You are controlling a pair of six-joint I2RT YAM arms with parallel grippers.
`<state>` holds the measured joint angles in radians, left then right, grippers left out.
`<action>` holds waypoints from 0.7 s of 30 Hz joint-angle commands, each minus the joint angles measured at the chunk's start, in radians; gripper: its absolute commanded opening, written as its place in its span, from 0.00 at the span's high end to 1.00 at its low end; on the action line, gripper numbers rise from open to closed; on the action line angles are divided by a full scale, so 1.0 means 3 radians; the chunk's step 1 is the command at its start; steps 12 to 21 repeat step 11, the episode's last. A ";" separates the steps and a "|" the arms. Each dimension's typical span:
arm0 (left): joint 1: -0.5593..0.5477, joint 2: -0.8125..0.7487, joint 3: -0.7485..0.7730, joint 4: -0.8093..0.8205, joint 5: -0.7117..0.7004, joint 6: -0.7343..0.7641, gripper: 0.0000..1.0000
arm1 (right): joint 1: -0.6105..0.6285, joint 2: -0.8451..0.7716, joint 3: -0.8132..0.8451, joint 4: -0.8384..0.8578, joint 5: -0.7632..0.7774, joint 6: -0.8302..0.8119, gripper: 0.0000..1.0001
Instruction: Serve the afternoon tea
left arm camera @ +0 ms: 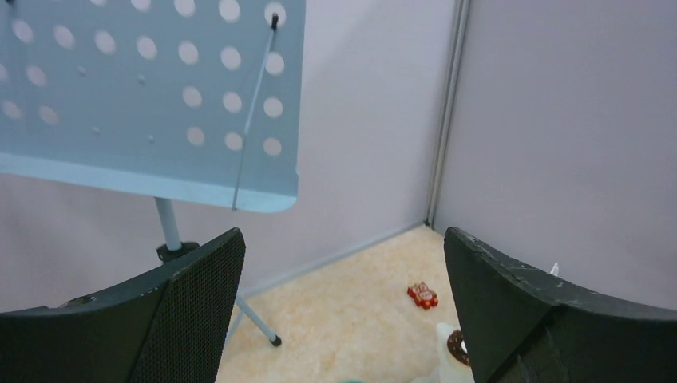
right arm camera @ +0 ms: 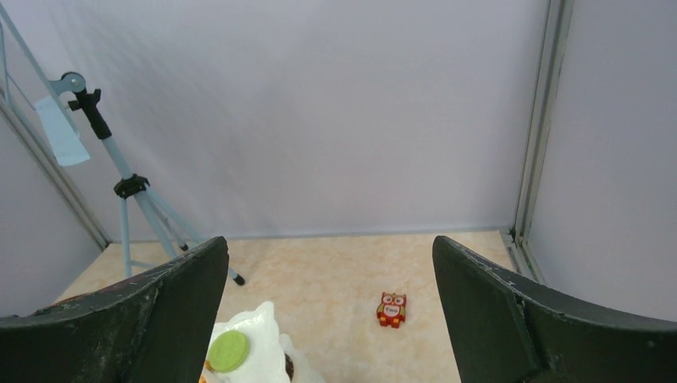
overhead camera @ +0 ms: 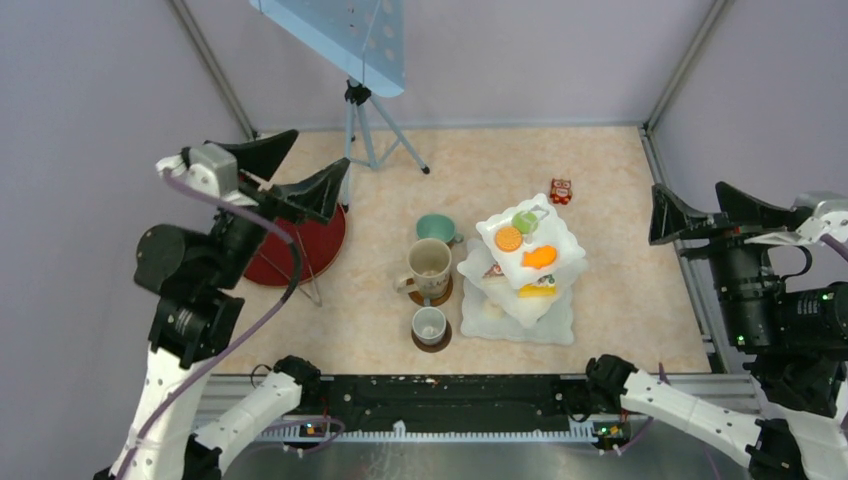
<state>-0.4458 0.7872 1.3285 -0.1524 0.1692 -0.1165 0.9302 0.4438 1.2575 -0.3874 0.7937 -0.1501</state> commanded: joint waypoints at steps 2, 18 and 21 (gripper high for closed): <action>0.0009 -0.0310 -0.0093 0.0362 -0.0201 0.0131 0.01 | 0.0040 0.0174 0.0180 0.0366 0.0005 -0.0330 0.03; 0.0008 -0.0552 -0.0155 0.0299 -0.0482 0.0276 0.01 | 0.0040 0.0069 -0.0061 0.0819 -0.0074 -0.0639 0.03; 0.0008 -0.0552 -0.0155 0.0299 -0.0482 0.0276 0.01 | 0.0040 0.0069 -0.0061 0.0819 -0.0074 -0.0639 0.03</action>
